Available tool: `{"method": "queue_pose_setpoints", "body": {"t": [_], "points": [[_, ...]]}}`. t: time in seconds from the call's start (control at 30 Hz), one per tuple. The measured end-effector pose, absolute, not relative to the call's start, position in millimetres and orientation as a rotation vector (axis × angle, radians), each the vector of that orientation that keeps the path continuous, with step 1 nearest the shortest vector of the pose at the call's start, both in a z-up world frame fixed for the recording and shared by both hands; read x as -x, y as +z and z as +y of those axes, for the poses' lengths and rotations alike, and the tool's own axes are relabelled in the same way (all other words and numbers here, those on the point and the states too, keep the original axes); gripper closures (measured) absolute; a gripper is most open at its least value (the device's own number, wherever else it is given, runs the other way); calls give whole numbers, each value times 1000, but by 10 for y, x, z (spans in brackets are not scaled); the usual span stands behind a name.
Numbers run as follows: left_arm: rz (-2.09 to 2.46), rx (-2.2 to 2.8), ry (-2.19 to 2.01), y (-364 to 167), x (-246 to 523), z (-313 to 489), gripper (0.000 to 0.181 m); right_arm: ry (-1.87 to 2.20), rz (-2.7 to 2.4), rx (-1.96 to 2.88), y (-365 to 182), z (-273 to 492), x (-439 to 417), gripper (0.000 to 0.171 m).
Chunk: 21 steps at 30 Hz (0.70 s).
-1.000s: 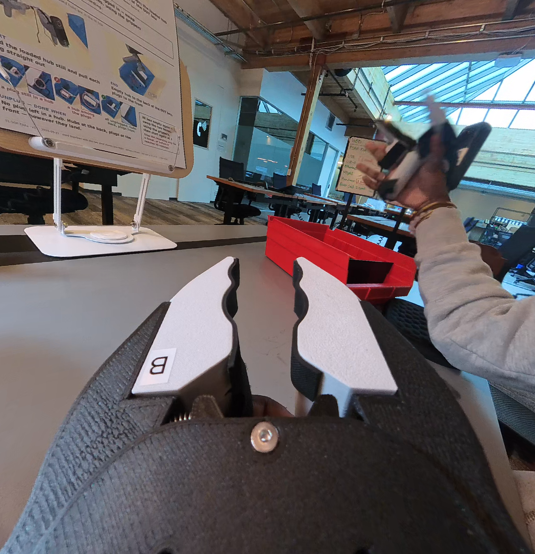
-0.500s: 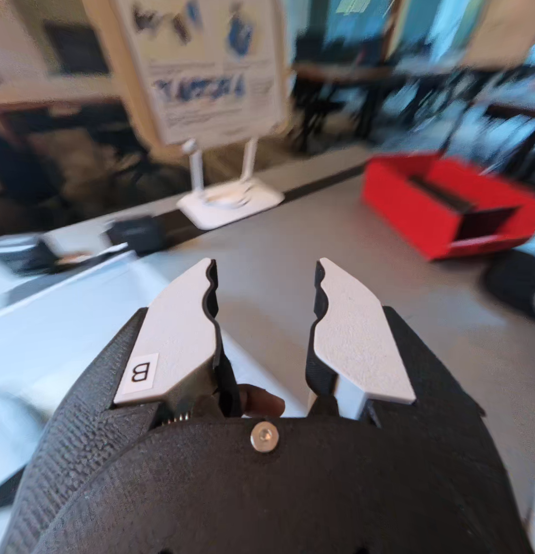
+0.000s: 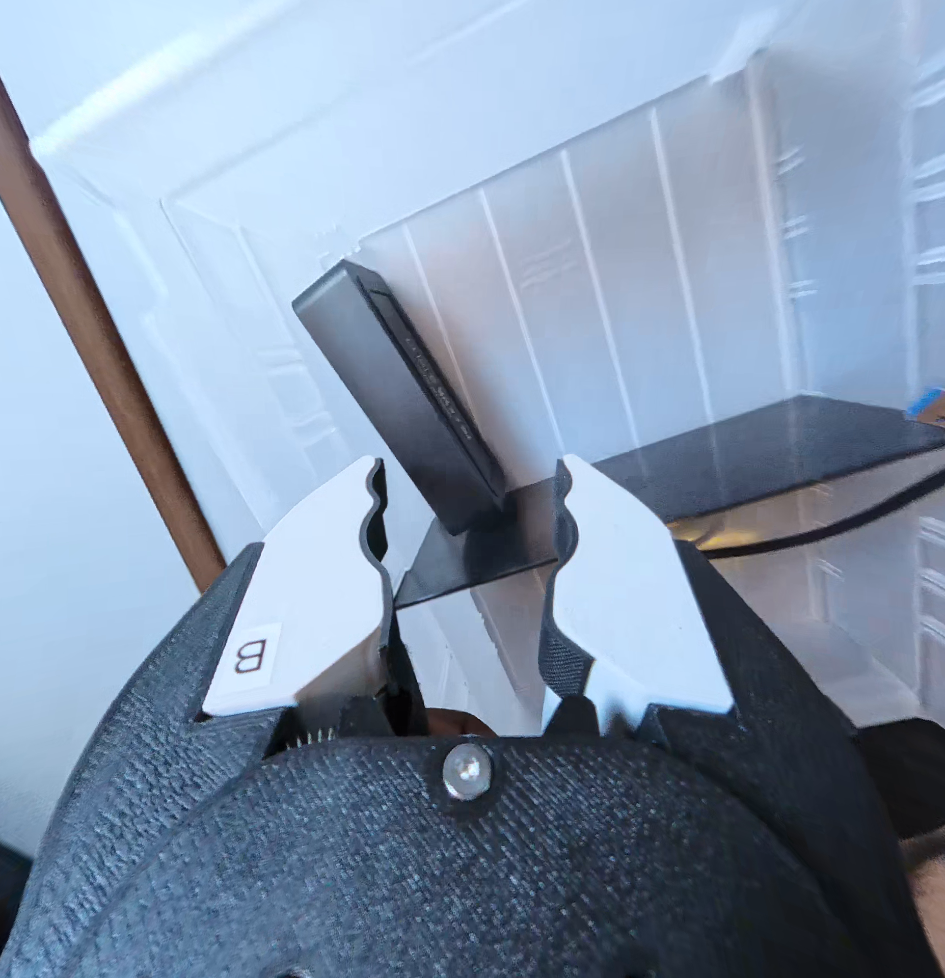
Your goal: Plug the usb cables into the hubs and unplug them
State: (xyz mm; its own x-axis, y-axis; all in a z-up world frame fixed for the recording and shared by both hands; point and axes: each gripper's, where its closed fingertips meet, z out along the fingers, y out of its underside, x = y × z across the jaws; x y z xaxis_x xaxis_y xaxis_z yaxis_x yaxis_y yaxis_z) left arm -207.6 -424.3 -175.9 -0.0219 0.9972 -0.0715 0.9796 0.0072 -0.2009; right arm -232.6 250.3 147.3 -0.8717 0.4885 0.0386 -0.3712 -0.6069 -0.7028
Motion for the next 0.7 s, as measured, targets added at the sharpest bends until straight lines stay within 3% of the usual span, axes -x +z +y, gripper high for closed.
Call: {"method": "queue_pose_setpoints", "body": {"t": [0.03,0.17,0.27,0.33,0.4,0.7], "points": [[-2187,2138,291,-1802,2076,-4265,121,2437,-1021,218,1473,2497,2330,60],[-2259,2135,338,-1894,2135,-4348,134,2407,-1029,234,1466,2471,2364,61],[-2188,2157,311,-1890,2164,-4227,130,2399,-1038,234,1458,2448,2379,61],[-2106,2108,232,-1855,2206,-4073,140,2407,-1035,236,1459,2445,2383,62],[-2170,2086,325,-1831,2233,-4183,129,2410,-1031,240,1459,2444,2389,62],[-2191,2035,390,-1869,2399,-4133,120,2390,-1034,261,1448,2445,2421,66]]}}
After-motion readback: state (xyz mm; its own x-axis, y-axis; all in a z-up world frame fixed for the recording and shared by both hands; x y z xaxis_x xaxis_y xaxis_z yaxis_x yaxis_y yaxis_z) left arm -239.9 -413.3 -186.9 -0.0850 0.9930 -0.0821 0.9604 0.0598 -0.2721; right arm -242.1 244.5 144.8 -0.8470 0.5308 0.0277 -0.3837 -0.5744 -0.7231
